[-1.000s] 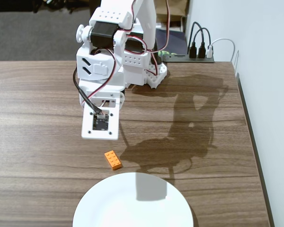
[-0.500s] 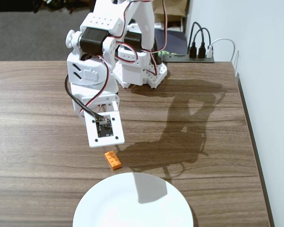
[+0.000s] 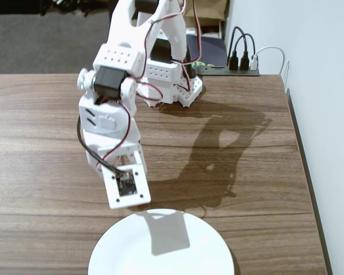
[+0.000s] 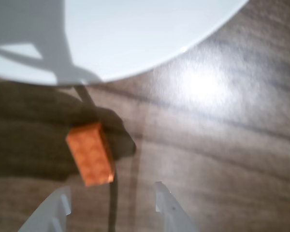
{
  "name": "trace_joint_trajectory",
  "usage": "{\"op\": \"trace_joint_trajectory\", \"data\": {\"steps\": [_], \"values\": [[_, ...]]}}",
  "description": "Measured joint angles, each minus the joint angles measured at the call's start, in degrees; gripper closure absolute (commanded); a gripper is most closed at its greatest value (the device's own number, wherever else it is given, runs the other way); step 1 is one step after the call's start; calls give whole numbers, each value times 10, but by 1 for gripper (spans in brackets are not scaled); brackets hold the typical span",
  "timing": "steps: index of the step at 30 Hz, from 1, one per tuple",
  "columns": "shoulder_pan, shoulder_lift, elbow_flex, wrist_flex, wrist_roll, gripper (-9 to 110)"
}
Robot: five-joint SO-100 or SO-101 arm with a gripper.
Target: Grasp a lego block and put it on the plate.
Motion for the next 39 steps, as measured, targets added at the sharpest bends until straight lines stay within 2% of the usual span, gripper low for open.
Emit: {"op": "trace_joint_trajectory", "data": {"steps": [26,39], "values": [[-39,0,64,-57,0,80],[-32,0,66,-76,-4,84]]}}
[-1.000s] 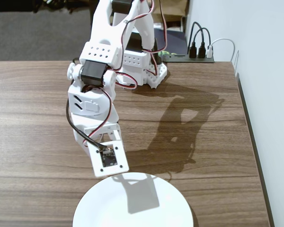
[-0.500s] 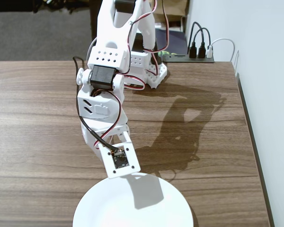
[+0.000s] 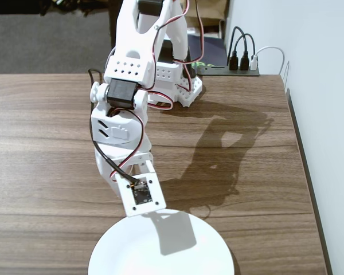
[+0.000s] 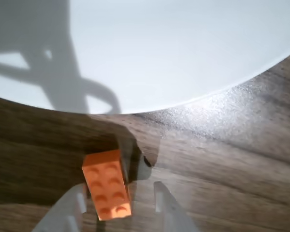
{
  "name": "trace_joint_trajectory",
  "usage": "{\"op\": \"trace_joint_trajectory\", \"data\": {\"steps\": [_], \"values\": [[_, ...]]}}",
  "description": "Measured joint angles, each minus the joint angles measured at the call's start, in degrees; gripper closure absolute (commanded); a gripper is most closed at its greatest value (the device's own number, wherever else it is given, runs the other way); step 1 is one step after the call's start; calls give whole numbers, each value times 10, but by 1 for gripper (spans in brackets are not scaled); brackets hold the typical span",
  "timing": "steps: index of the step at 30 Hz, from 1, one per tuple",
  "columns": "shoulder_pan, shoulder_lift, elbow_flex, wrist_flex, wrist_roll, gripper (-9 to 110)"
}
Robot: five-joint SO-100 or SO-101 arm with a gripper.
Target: Grasp a lego block and put it on the plate.
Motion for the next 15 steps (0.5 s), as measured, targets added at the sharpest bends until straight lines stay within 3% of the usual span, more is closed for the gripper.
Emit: {"op": "trace_joint_trajectory", "data": {"steps": [10,15], "values": [[0,-2,22,-18,0,84],[-4,-1,25,-23,3,98]]}}
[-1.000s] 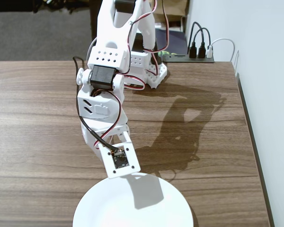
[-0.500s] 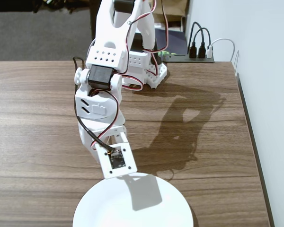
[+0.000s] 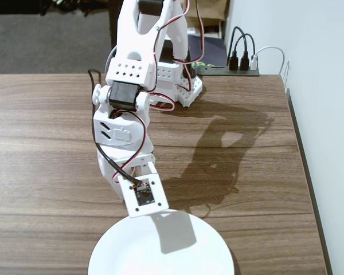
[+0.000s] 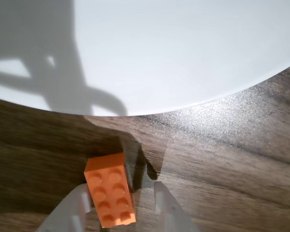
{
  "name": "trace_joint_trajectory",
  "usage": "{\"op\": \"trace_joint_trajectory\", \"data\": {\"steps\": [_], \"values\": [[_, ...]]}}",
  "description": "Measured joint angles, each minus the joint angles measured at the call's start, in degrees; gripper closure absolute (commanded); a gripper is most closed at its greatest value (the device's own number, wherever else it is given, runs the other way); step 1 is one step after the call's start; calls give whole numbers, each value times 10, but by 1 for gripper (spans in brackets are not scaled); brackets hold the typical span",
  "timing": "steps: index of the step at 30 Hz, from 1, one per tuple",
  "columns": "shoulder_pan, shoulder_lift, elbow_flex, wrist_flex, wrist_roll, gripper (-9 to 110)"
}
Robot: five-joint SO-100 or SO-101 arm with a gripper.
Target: Grasp a lego block and put it on the plate.
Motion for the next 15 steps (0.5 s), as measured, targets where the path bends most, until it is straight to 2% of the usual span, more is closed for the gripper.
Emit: {"op": "trace_joint_trajectory", "data": {"steps": [2,15], "values": [[-1,0,1,0,4,101],[-18,24,2,4,47,101]]}}
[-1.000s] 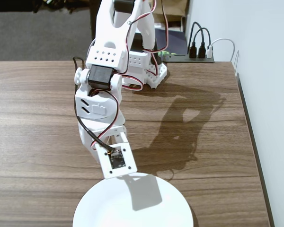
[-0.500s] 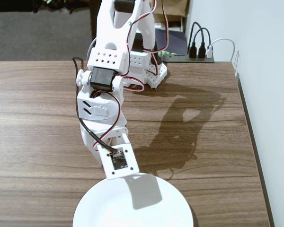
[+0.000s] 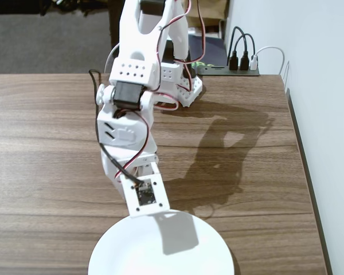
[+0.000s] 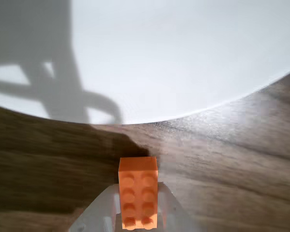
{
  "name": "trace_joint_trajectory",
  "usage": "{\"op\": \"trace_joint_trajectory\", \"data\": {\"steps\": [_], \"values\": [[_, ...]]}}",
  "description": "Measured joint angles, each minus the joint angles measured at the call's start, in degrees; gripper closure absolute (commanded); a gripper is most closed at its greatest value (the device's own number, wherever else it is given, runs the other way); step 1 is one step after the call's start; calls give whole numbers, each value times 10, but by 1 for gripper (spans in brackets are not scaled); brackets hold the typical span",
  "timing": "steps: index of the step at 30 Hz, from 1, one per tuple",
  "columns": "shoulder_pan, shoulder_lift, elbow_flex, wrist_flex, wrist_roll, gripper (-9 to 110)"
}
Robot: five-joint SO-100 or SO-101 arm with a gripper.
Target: Grasp a lego block and put it on the plate.
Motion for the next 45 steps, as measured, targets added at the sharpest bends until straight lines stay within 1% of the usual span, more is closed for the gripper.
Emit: {"op": "trace_joint_trajectory", "data": {"steps": [9,18,22,26,33,39,45], "values": [[-43,117,11,-7,90,101],[-84,130,11,-159,229,101],[-107,94,-4,-192,273,101],[-120,26,-83,-177,316,100],[-126,-76,-207,-97,368,100],[-129,-113,-240,-45,399,100],[-126,-144,-242,-41,416,100]]}}
